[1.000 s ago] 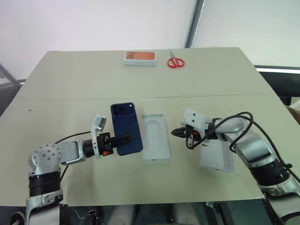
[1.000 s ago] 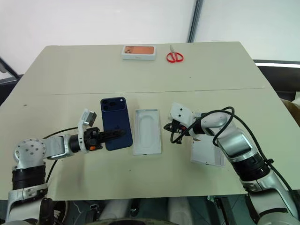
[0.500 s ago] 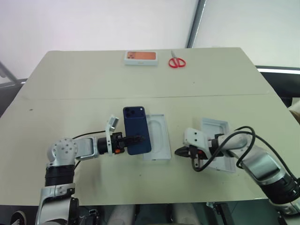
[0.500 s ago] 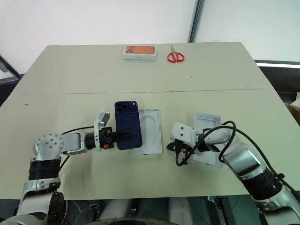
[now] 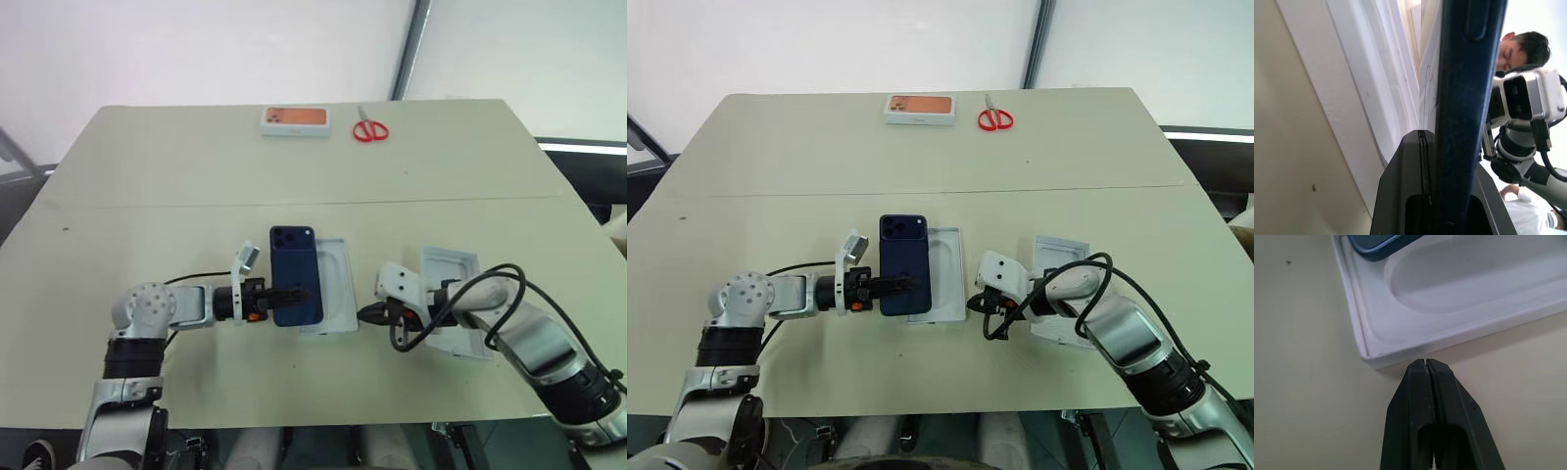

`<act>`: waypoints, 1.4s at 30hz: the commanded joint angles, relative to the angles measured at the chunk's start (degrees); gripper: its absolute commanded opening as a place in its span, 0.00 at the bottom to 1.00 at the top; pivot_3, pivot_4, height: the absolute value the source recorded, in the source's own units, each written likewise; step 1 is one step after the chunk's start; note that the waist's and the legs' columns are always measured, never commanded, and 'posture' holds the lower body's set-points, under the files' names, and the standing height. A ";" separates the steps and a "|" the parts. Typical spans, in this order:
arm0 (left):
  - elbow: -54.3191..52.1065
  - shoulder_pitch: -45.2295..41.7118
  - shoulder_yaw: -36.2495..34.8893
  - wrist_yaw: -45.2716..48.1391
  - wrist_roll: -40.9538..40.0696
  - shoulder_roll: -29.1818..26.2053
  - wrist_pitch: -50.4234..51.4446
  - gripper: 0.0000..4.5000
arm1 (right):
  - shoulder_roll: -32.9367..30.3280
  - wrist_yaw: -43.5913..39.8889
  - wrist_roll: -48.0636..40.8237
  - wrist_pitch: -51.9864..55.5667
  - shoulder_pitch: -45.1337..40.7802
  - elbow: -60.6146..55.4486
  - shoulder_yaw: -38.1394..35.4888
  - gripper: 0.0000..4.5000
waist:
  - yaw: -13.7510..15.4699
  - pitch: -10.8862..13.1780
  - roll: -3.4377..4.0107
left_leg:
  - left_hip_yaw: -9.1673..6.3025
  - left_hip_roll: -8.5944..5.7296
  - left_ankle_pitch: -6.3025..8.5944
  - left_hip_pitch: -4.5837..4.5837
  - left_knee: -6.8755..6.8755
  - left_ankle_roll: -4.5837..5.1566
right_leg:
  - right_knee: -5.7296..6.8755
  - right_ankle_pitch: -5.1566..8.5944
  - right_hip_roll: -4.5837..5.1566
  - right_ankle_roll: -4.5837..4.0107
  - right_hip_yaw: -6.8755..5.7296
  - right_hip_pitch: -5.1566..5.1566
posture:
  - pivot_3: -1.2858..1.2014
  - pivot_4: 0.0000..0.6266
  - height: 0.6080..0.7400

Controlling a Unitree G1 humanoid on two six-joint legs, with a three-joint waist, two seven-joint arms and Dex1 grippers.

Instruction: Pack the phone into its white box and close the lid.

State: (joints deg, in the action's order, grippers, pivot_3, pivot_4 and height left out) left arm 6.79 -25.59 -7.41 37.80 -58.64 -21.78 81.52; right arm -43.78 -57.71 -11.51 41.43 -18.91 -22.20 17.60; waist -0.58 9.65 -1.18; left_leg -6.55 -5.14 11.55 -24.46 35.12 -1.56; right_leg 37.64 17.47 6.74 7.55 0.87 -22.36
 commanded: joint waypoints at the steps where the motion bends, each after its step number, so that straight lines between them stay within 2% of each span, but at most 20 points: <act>1: 1.04 -2.38 0.89 1.88 0.58 1.41 -1.15 0.00 | -0.25 0.61 0.90 -1.88 -1.24 0.88 -0.40 0.01 | 0.02 0.00 0.00 | 0.00 0.00 0.00 0.00 0.00 0.00 | 0.00 0.00 0.00 0.00 0.00 0.00 | 0.52 0.24 1.00; 9: 2.76 -3.61 0.42 0.86 1.06 4.70 0.61 0.00 | 0.12 1.34 2.65 -3.19 -1.33 1.78 0.49 0.01 | -0.10 0.00 -0.01 | -0.01 -0.01 0.00 0.00 0.00 0.01 | 0.00 0.00 -0.01 0.01 -0.03 0.02 | 0.52 0.24 1.00; 13: 2.73 -3.59 0.69 0.66 1.44 4.97 1.28 0.42 | 0.28 1.88 2.95 -3.40 -1.16 1.78 0.64 0.00 | -0.04 0.00 0.00 | -0.01 0.00 0.00 0.01 0.01 0.01 | 0.01 0.00 -0.03 0.01 -0.03 0.02 | 0.52 0.24 1.00; 18: 2.17 -4.51 1.05 -0.01 2.42 4.86 0.62 0.99 | 0.65 2.21 2.96 -3.26 -1.53 2.06 0.62 0.00 | 0.09 -0.02 0.01 | -0.02 -0.01 0.00 0.07 0.07 0.01 | 0.01 -0.01 -0.02 0.02 -0.04 0.14 | 0.52 0.24 1.00; 28: -2.39 -7.70 1.27 0.10 1.66 2.20 2.76 0.99 | 1.74 2.36 3.31 -3.76 -2.60 3.41 1.15 0.00 | -0.12 -0.02 0.01 | -0.02 0.00 -0.01 0.06 0.02 0.00 | 0.02 -0.01 -0.05 0.02 -0.03 0.08 | 0.52 0.24 1.00; 42: -8.78 -5.33 2.36 1.55 0.60 -2.30 4.90 0.99 | 3.07 2.22 3.41 -4.03 -4.23 4.50 1.70 0.00 | -0.11 -0.01 0.01 | -0.02 0.00 -0.01 0.05 0.02 0.01 | 0.02 -0.01 -0.04 0.02 -0.02 0.06 | 0.52 0.24 1.00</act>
State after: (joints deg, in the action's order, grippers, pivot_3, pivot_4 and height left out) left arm 0.48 -31.10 -4.69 38.51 -56.78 -23.70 86.08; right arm -41.29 -55.49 -8.10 38.33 -22.23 -17.27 19.43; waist -0.69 9.64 -1.18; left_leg -6.56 -5.15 11.54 -24.42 35.14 -1.56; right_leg 37.65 17.47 6.70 7.56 0.86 -22.31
